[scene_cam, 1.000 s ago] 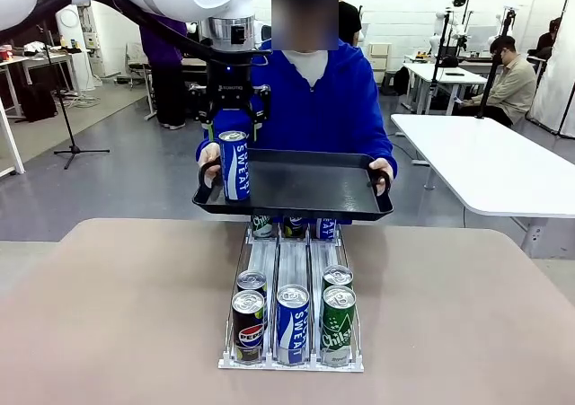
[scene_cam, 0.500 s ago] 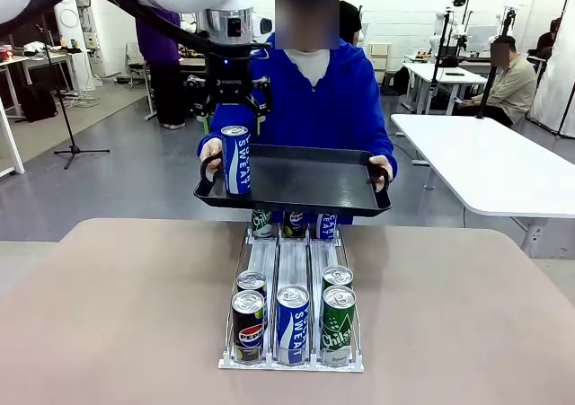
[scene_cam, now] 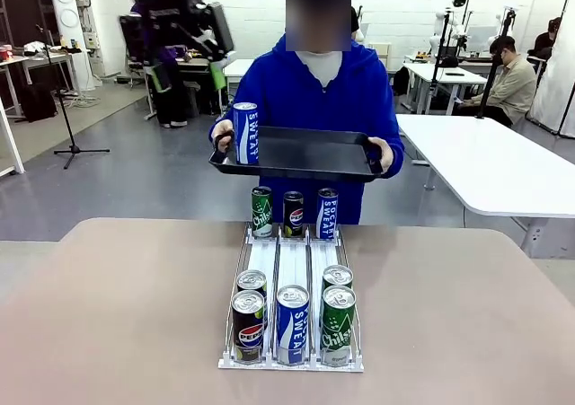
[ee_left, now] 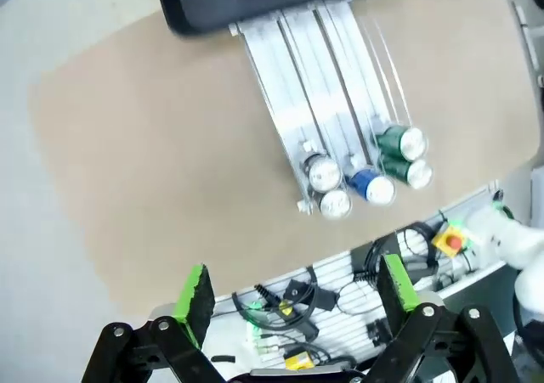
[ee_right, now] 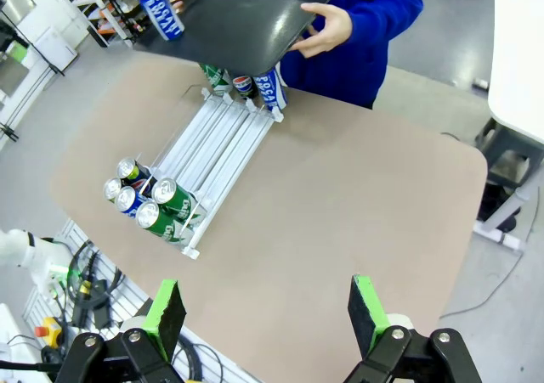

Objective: Retrieve and hand over the desired beverage to the person.
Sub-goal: Place the picked can on the Handle tray extended by the person.

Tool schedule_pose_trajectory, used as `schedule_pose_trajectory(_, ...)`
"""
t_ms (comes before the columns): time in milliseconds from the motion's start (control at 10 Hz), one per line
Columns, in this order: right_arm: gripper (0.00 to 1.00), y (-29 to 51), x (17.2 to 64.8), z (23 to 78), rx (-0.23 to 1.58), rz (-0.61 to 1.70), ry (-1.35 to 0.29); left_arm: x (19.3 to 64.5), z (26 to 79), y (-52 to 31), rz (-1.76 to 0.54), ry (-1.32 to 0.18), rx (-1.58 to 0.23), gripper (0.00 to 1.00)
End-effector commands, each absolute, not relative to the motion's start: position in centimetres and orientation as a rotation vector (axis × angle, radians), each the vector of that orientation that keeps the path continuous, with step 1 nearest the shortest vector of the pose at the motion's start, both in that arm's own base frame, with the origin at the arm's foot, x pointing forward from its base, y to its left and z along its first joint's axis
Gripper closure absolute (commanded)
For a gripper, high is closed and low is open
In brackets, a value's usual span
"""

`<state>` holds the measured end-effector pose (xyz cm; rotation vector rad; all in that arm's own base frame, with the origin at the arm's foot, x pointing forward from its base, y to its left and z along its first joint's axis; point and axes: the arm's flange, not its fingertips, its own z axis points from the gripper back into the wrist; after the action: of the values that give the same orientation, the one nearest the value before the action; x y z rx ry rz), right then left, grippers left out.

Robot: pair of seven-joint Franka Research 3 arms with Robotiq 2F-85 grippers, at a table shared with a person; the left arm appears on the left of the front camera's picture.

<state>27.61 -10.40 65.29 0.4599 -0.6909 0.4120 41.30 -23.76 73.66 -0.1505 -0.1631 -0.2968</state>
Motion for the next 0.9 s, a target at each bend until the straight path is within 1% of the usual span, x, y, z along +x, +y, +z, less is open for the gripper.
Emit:
schedule_pose_trajectory(0,0.00,-10.3,27.6,65.2,0.474,0.424,-0.694,37.7,70.5,-20.8,-0.336,-0.199,-0.195,0.00)
schedule_pose_trajectory(300,0.00,-10.3,27.6,65.2,0.474,0.424,-0.694,35.7,69.0,-19.2,-0.351,-0.241,-0.199,0.00)
schedule_pose_trajectory(600,0.00,-10.3,27.6,65.2,0.474,0.424,-0.694,36.2,68.3,-18.4,-0.323,-0.244,-0.195,0.00)
schedule_pose_trajectory(800,0.00,-10.3,27.6,65.2,0.474,0.424,-0.694,35.8,68.9,-19.5,-0.322,-0.225,-0.173,0.00)
